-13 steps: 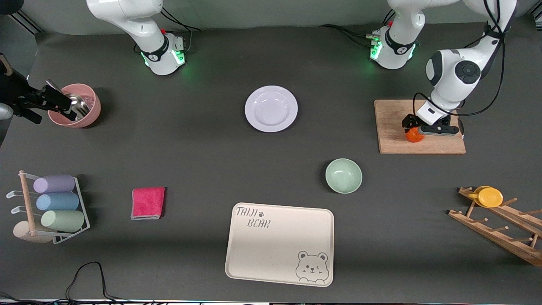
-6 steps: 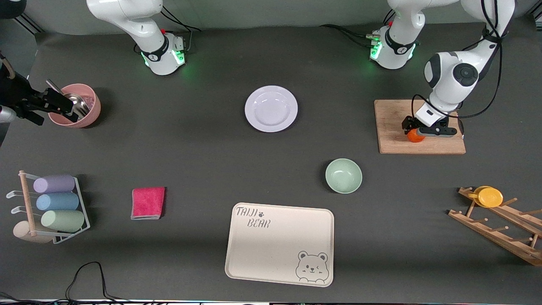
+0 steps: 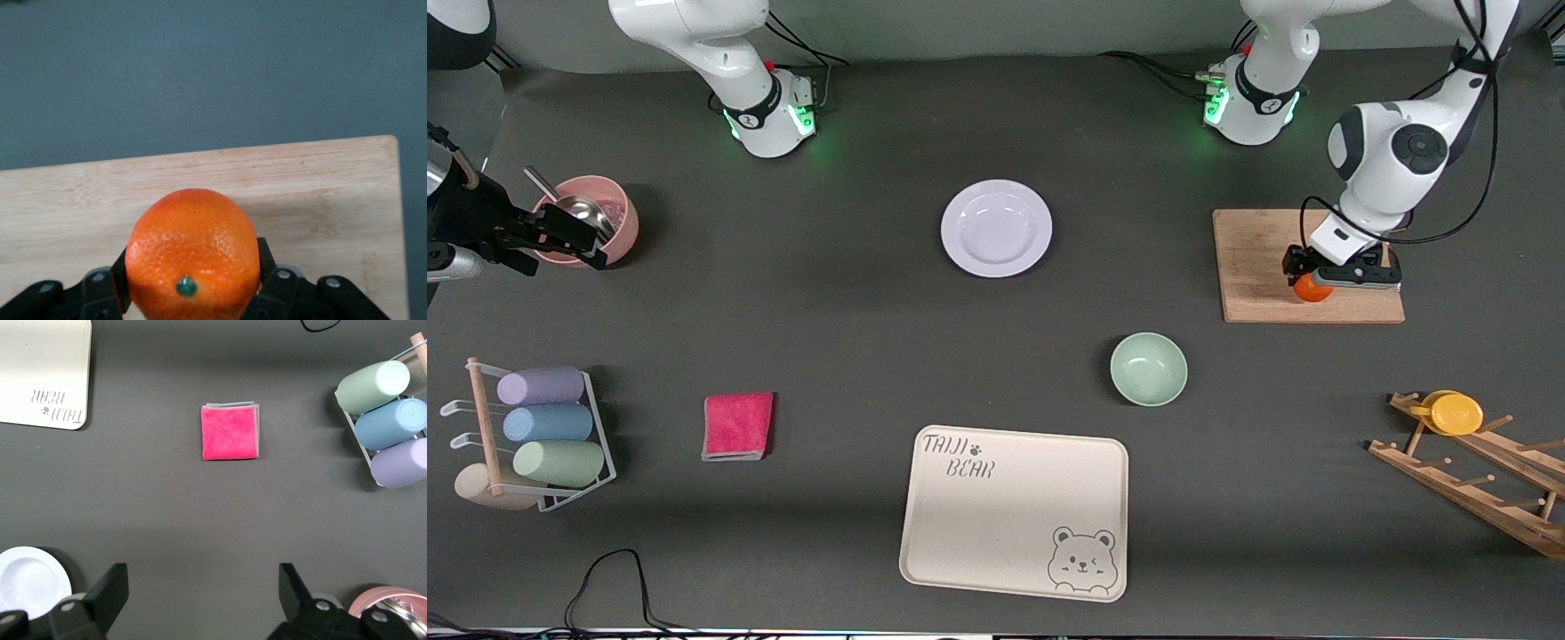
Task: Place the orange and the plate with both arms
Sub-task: 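Close the left gripper on the orange and lift it, then carry the orange with the left gripper onto the white plate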
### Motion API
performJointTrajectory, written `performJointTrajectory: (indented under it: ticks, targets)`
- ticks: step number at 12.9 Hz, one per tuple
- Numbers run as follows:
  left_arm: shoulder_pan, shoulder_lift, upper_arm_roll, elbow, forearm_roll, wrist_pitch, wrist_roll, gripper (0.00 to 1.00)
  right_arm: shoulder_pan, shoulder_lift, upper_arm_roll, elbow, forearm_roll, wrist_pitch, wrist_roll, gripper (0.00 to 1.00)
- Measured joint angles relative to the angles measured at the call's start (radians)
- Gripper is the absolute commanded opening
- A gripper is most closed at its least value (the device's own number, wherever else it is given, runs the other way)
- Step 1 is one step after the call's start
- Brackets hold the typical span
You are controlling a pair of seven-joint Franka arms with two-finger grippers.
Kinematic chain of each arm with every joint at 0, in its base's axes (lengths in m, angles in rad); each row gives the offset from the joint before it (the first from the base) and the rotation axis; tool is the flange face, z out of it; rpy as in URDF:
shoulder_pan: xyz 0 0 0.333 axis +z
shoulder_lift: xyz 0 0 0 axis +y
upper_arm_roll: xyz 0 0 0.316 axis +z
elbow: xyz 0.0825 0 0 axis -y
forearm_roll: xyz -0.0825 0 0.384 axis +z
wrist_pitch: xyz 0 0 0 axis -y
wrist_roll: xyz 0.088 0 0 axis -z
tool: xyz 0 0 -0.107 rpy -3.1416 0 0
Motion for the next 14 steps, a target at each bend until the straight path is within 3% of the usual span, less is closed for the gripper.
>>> performJointTrajectory:
  ticks: [3,6,9,11,14]
  targets:
    - [-0.075,-0.137,-0.013,0.145,-0.002,-0.373,-0.104,0.23,0.001,0.007,0.001,0.0,0.028,0.0,0.001,1.0]
    - [-0.225,-0.185,-0.02,0.3,-0.008,-0.597,-0.319,0.23,0.001,0.042,0.001,0.0,0.101,0.002,0.002,1.0]
    - [-0.439,-0.175,-0.029,0.412,-0.067,-0.703,-0.612,0.23,0.0,0.091,0.001,-0.001,0.137,0.011,0.004,1.0]
    - [-0.593,-0.143,-0.033,0.472,-0.08,-0.707,-0.83,0.23,-0.001,0.119,0.0,-0.004,0.214,0.011,0.006,1.0]
    - [-0.793,0.015,-0.038,0.613,-0.083,-0.69,-1.116,0.23,-0.003,0.154,-0.004,-0.041,0.303,0.011,0.008,1.0]
